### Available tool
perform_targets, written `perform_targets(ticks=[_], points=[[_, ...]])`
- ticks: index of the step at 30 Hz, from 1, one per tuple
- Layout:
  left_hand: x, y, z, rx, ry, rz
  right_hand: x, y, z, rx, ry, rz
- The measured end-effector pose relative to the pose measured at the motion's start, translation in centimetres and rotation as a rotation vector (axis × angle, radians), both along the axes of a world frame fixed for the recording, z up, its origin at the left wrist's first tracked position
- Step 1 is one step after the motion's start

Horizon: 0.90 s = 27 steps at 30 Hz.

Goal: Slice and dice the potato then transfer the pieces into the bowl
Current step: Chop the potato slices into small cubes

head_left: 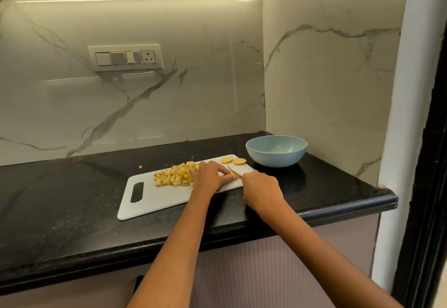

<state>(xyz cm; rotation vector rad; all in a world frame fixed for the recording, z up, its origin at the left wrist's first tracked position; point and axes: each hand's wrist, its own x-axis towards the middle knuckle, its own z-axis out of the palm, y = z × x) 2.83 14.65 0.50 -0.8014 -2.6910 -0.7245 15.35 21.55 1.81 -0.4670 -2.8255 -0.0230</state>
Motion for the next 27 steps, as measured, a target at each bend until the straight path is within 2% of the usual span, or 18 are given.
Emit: perform_targets(ticks=[6,13,16,27], points=[[-0.5,0.1,-0.6,-0.004,0.015,-0.002,0.2,-0.2,0.1,0.014,0.011,0.0],[-0.3,-0.1,-0.6,0.085,0.038,0.011,0.6,0.9,0.0,-0.223,0.078,-0.078],[-0.2,-0.2,-0.3,0.099,0.09,0.066,0.8,0.8,-0.1,-0.222,0.081,-0.068],[0.4,-0.1,0.1,0.065,0.059,0.038,1.2,0.1,0.1,-0.161,0.038,-0.005]])
